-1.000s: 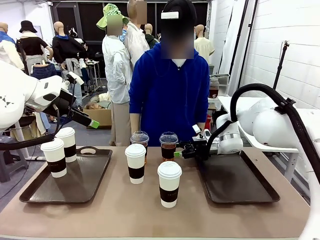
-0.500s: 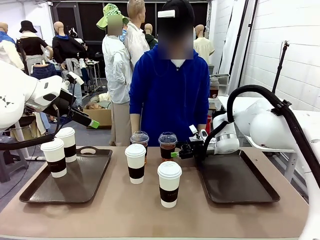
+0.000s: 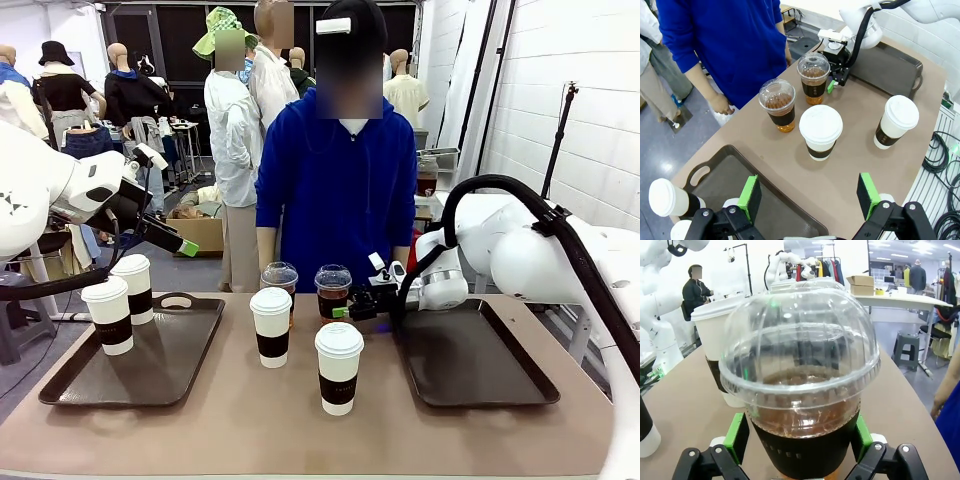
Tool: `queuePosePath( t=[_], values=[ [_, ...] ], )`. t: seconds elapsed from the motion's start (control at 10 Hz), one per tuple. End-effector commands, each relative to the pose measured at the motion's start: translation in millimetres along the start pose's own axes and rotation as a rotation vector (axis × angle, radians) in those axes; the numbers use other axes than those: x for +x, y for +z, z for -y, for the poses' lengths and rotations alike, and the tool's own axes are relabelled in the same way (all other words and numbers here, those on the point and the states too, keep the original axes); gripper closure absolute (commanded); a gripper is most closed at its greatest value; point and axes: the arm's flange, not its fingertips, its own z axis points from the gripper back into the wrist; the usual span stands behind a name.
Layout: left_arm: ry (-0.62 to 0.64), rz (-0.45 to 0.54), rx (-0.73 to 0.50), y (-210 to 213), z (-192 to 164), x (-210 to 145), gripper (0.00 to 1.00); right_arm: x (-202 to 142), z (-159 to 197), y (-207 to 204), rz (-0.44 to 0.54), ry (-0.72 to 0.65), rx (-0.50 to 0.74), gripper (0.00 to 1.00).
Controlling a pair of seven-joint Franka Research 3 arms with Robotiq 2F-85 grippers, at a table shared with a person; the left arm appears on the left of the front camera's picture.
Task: Distribute the coffee onto the tray.
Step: Pick up one iced Americano and place it on the right Handle tray.
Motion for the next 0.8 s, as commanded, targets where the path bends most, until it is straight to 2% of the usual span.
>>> queuePosePath(
  t=[0.0, 0.1, 0.2, 0.7],
  values=[
    [0.004, 0.004, -0.004, 0, -1, -1, 0.00, 3, 13, -10, -0.005, -0.019, -0.013, 0.00],
    [0.004, 0.004, -0.004, 0, -1, -1, 0.00, 4, 12, -11, 0.001, -0.030, -0.007, 0.09],
    [0.004, 0.004, -0.004, 0, -1, -1, 0.00, 3, 10, -9, 0.008, -0.026, -0.016, 0.28],
    [0.004, 0.004, -0.004, 0, -1, -1, 0.00, 10, 7, 0, 0.033, -0.033, -0.029, 0.28]
  ],
)
